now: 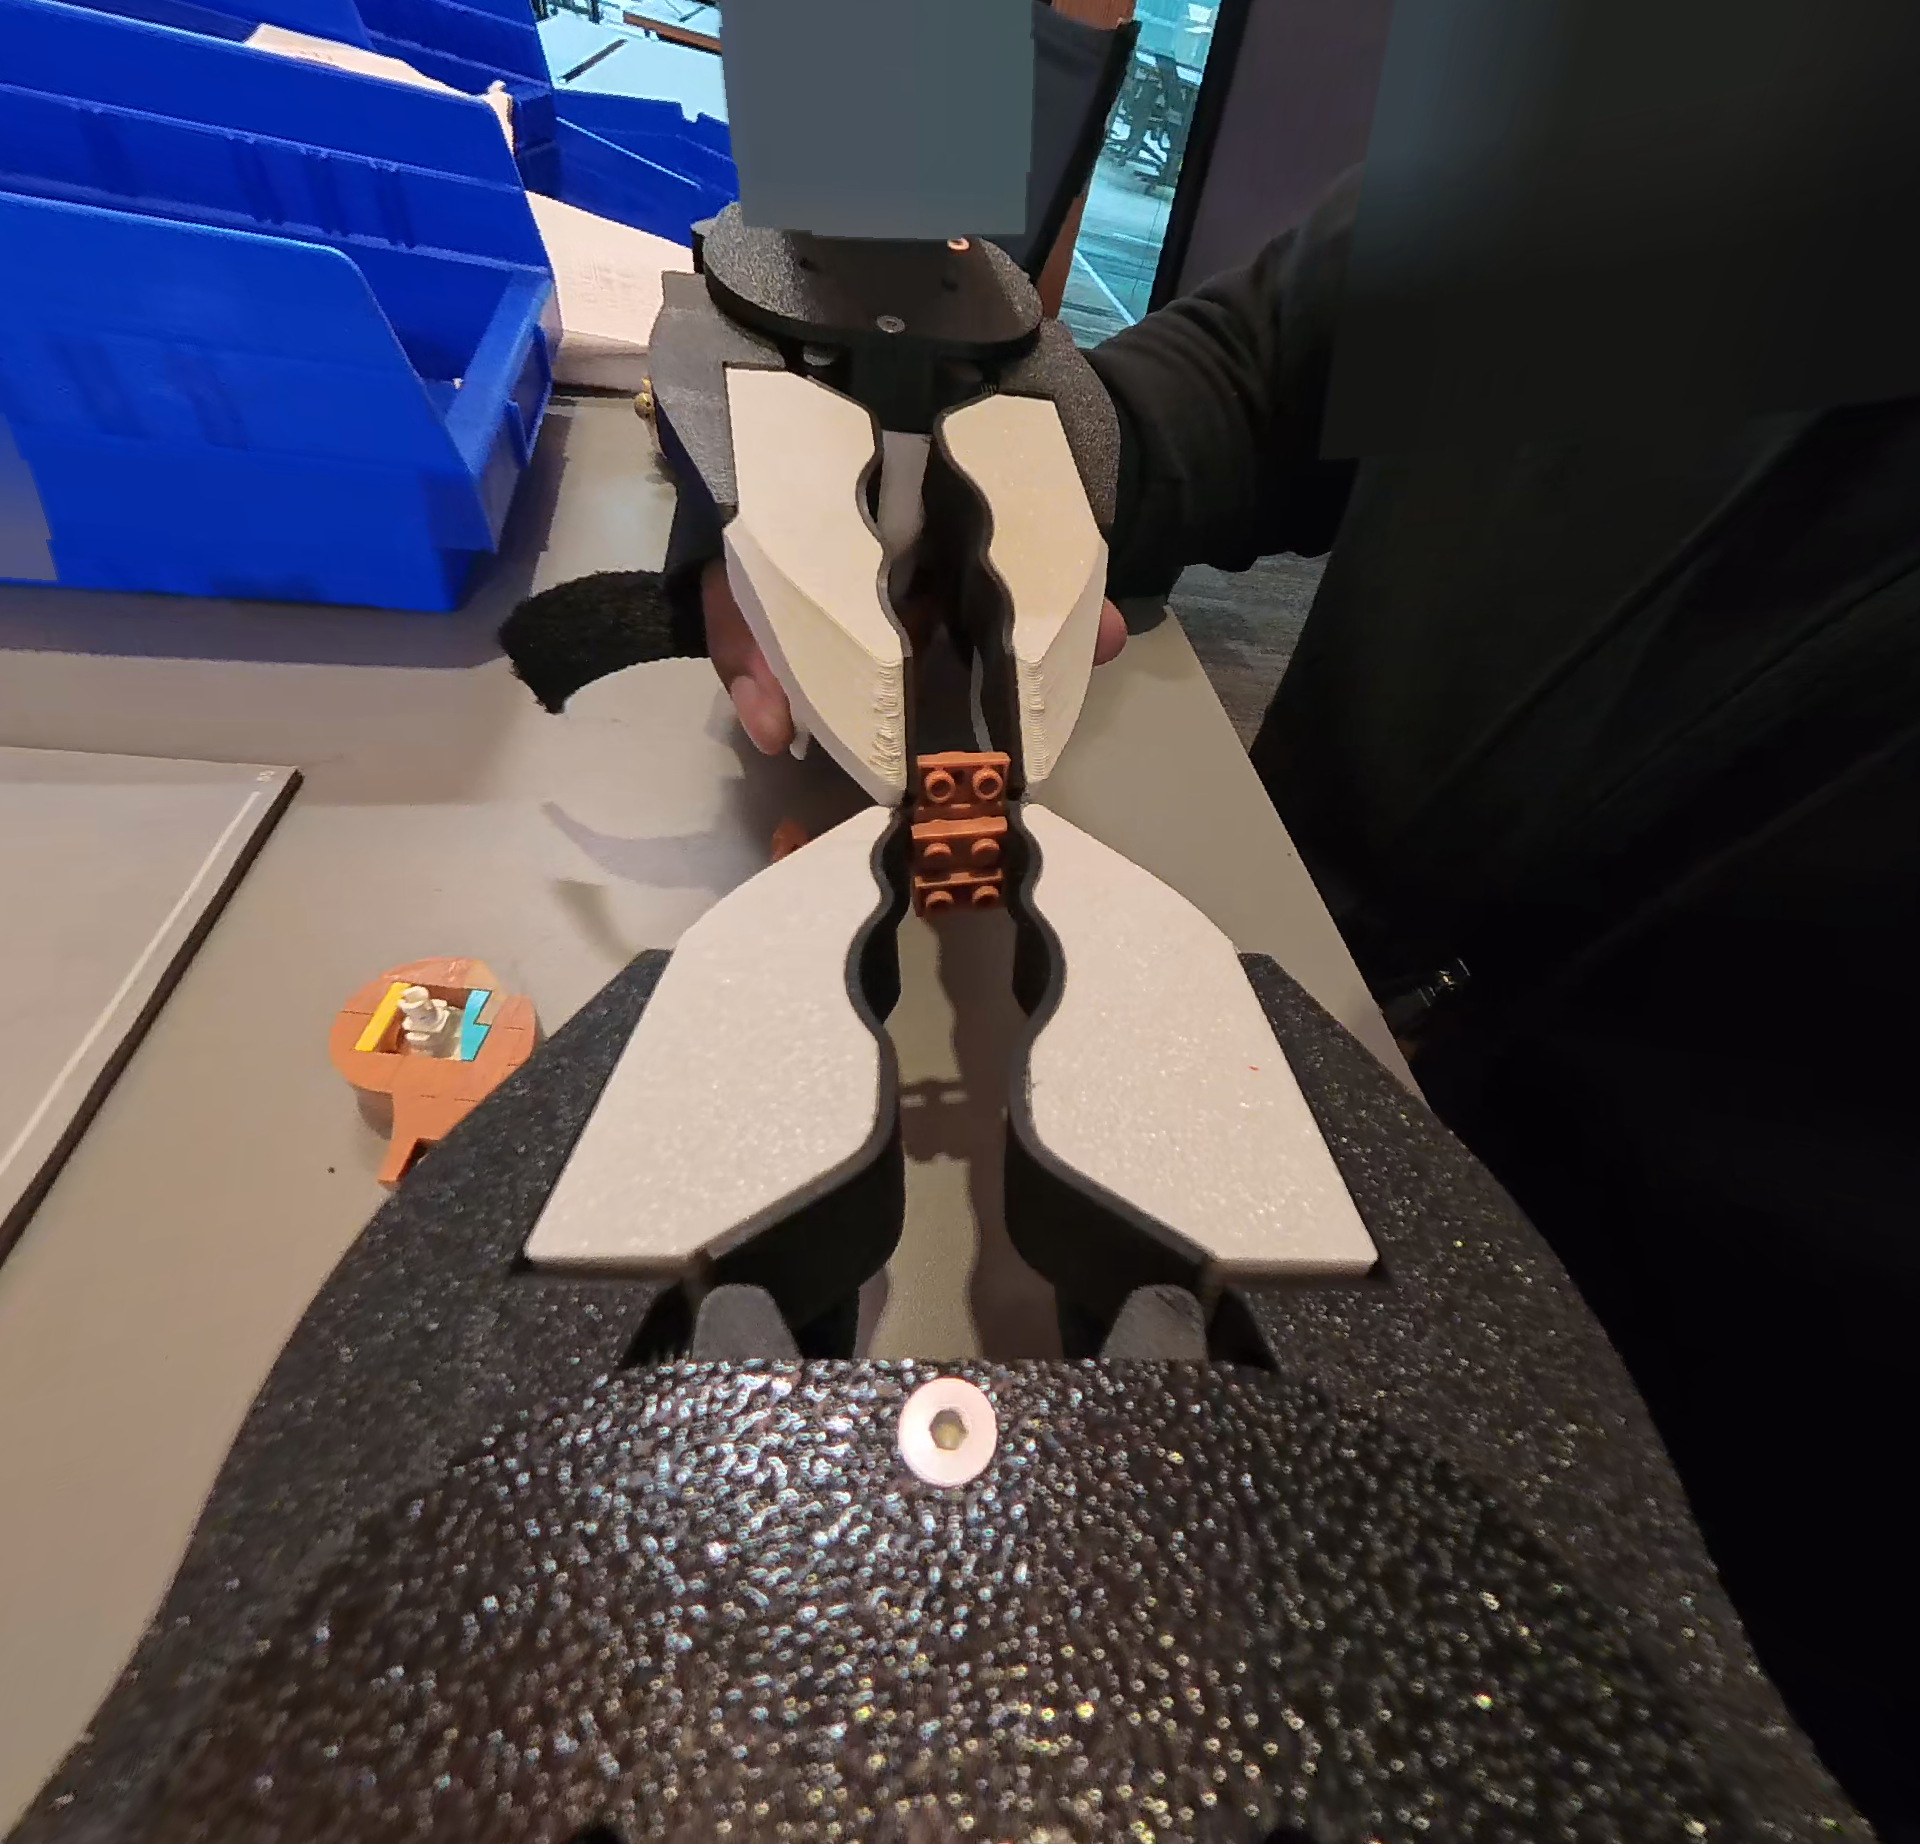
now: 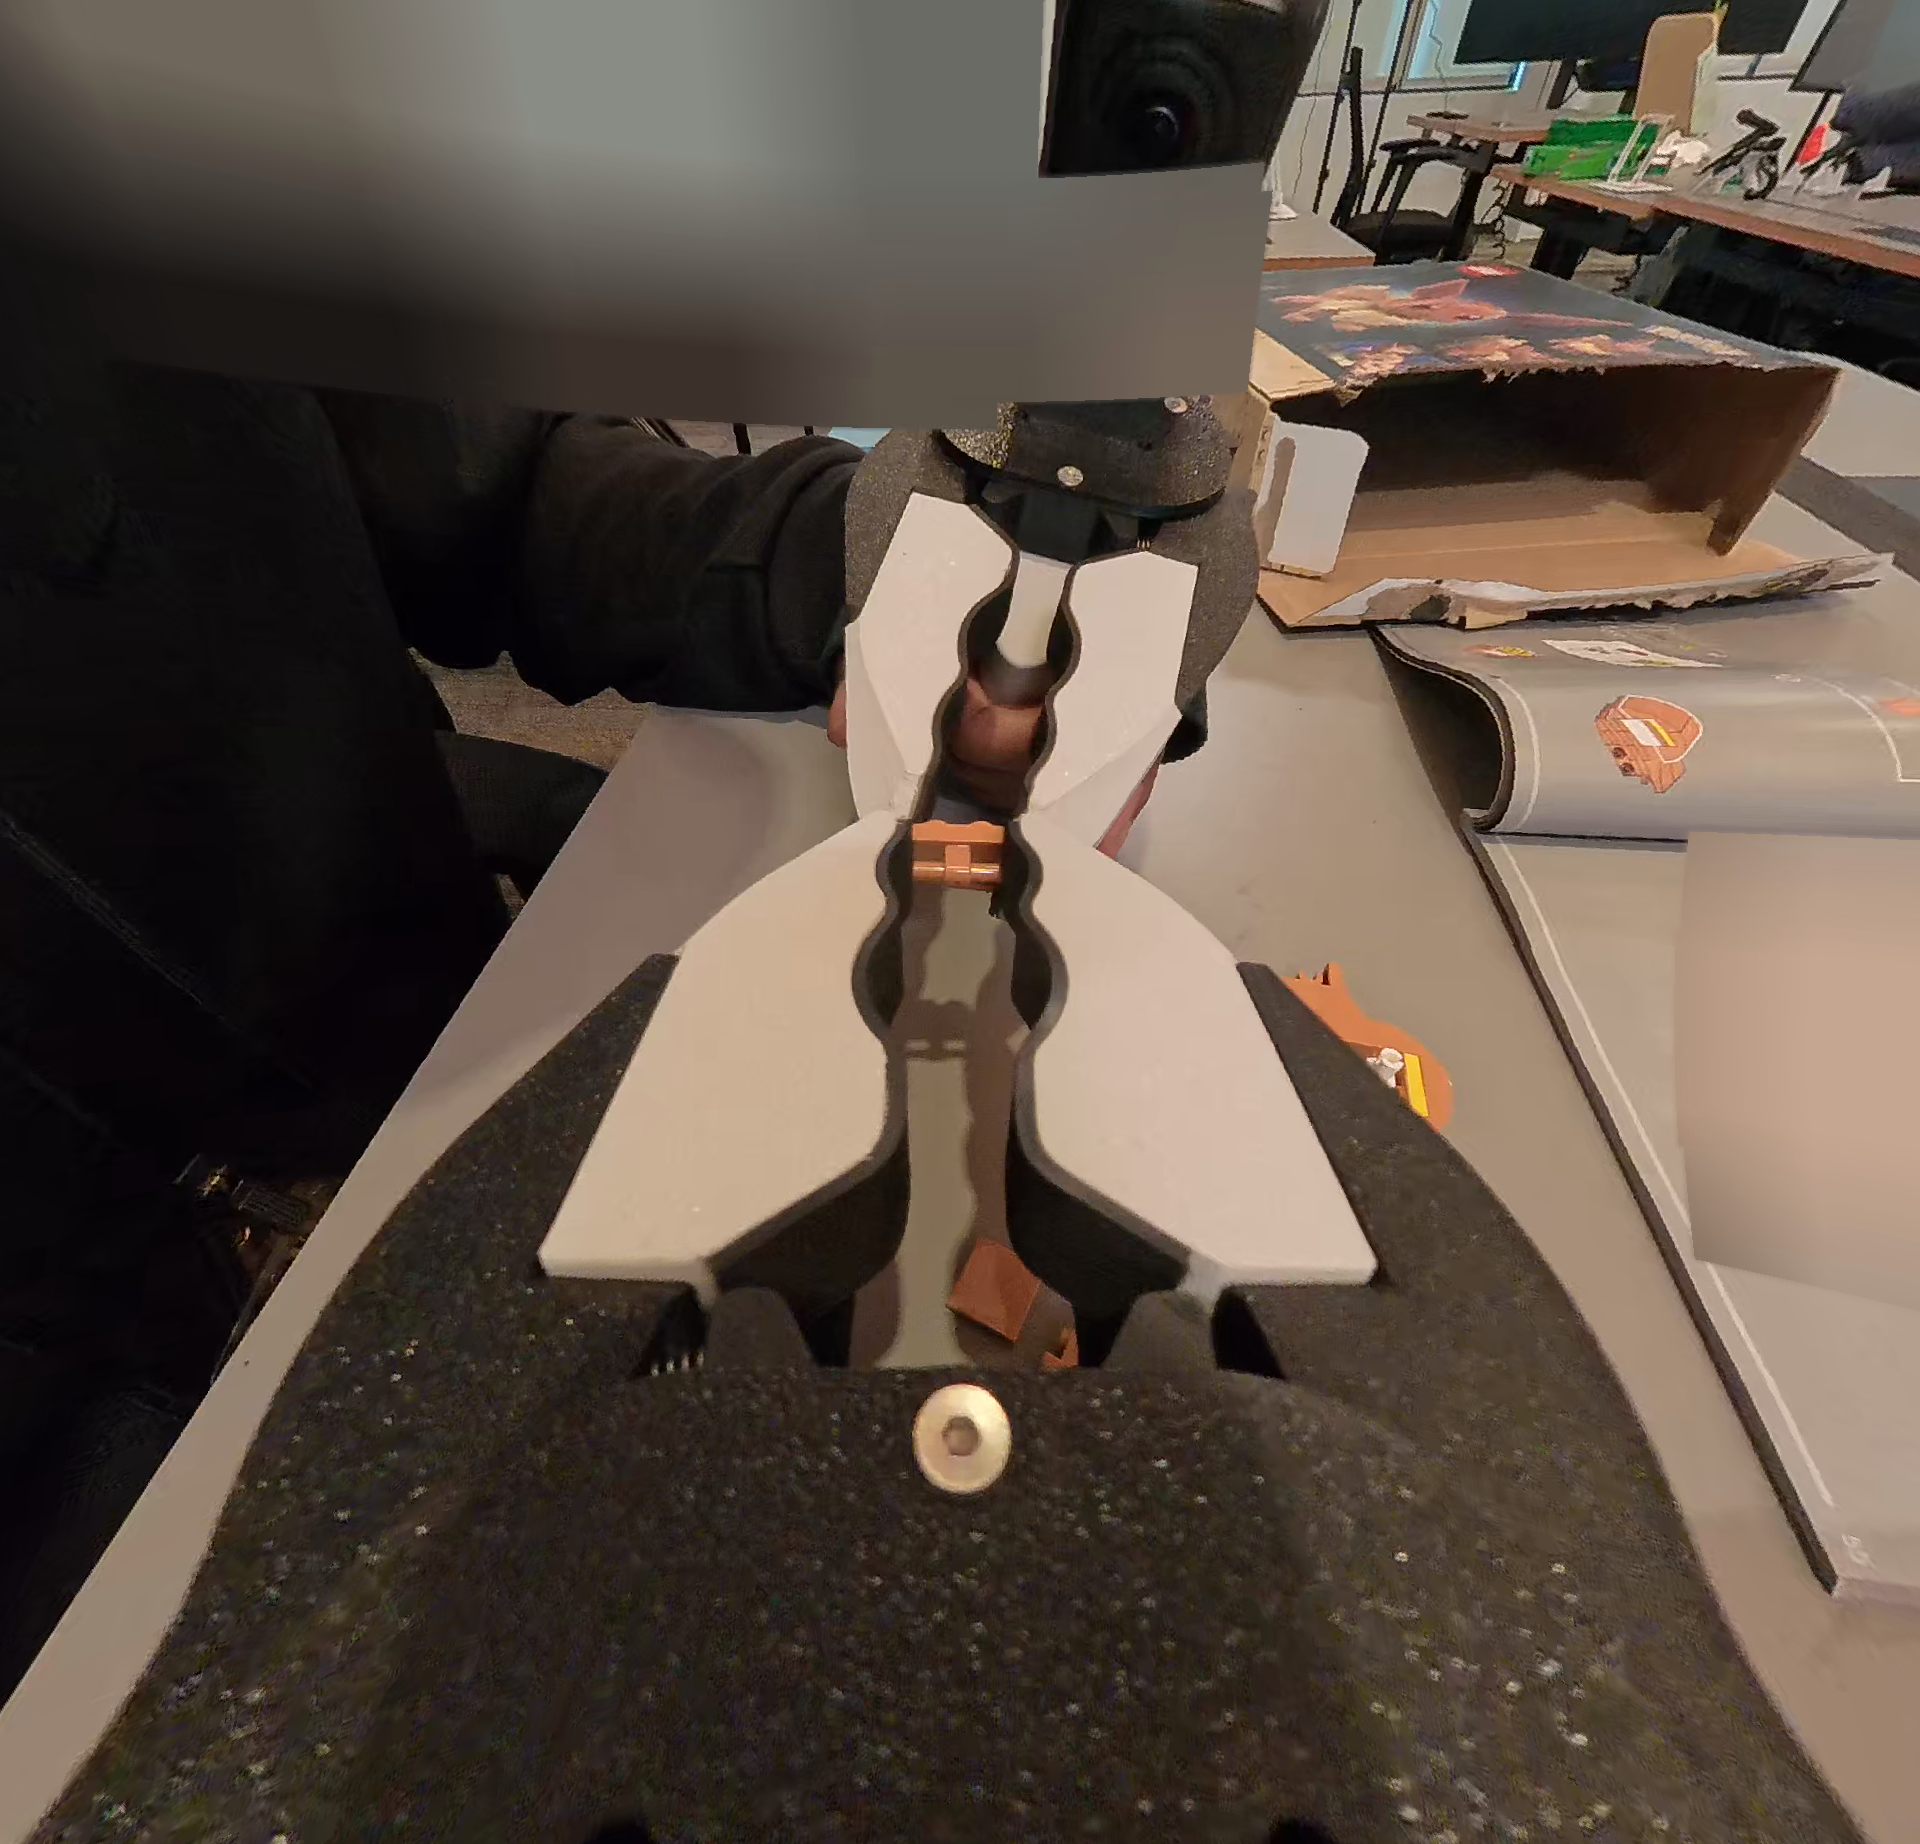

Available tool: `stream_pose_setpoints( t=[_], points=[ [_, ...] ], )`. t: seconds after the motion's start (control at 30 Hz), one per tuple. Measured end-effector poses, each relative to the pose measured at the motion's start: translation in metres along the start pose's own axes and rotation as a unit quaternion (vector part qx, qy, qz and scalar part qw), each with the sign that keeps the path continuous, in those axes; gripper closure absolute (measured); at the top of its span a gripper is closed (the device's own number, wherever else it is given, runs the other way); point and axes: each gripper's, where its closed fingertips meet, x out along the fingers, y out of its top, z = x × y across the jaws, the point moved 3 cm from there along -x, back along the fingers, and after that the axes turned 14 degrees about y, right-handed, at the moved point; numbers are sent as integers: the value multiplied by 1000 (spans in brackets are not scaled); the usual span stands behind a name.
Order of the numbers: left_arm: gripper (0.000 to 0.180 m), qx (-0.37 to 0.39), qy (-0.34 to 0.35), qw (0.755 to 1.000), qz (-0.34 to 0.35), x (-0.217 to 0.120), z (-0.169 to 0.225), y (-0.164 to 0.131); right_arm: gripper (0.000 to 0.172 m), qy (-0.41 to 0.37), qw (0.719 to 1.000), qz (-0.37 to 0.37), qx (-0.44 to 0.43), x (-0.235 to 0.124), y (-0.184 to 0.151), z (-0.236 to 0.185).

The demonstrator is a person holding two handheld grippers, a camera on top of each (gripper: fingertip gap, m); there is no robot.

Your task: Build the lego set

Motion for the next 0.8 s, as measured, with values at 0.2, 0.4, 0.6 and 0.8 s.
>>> stream_pose_setpoints(
  t=[0.2, 0.4, 0.6, 0.8],
  points=[
    [164, 13, 20, 1000, -4, -1, -4, -1, 156, -12, 1000, 7, 23, 0, -1, 4],
    [165, 4, 21, 1000, 8, -1, -6, 2, 156, -13, 999, 21, 29, -2, 2, 5],
    [165, -5, 16, 1000, 18, -2, -6, 4, 155, -12, 999, 26, 24, -3, 4, 5],
    [164, -9, 9, 1000, 26, -2, -4, 6, 155, -7, 999, 32, 21, -3, 6, 3]
  ],
)
